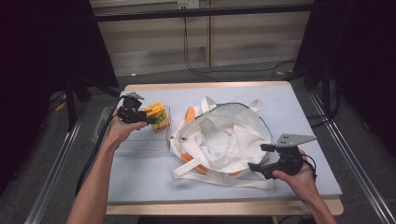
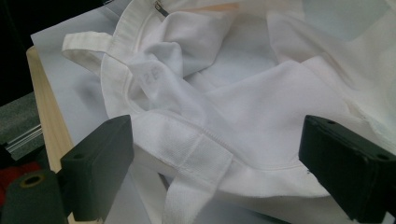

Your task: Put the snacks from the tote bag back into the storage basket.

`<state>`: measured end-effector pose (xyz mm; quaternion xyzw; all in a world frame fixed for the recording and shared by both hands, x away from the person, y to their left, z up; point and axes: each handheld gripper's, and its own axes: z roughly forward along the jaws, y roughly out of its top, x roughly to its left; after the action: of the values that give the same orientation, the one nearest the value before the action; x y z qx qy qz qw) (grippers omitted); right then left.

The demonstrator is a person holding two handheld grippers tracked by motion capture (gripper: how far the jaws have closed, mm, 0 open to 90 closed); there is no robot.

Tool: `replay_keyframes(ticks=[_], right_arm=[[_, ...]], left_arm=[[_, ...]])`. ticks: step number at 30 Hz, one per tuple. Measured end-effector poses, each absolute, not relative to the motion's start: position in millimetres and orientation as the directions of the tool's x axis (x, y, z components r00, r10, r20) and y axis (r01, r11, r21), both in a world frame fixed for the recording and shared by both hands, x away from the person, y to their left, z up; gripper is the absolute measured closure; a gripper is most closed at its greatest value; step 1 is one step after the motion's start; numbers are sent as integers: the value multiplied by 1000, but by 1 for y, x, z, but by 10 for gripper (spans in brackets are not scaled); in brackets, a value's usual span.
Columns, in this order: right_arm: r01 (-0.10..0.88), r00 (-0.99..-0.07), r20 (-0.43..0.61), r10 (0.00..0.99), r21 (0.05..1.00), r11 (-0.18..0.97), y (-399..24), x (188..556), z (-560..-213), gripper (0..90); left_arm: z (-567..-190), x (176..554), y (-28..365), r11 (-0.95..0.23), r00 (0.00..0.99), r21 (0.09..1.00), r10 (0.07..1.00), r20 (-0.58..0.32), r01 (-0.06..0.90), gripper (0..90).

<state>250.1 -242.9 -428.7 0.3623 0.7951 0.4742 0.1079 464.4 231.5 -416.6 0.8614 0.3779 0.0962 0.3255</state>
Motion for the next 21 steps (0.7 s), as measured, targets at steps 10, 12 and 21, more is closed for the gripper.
replay_keyframes(ticks=[10,12,21], right_arm=[[477,-711,172,681,830,289,-245,251,-430,100],[477,-712,170,681,830,290,-245,250,-430,100],[478,-713,172,679,828,292,-243,250,-430,100]], left_arm=[[-421,472,225,-512,694,614,716,-82,601,469],[-422,473,226,-517,693,607,716,-80,604,468],[-425,480,223,-555,713,572,698,-76,604,461]])
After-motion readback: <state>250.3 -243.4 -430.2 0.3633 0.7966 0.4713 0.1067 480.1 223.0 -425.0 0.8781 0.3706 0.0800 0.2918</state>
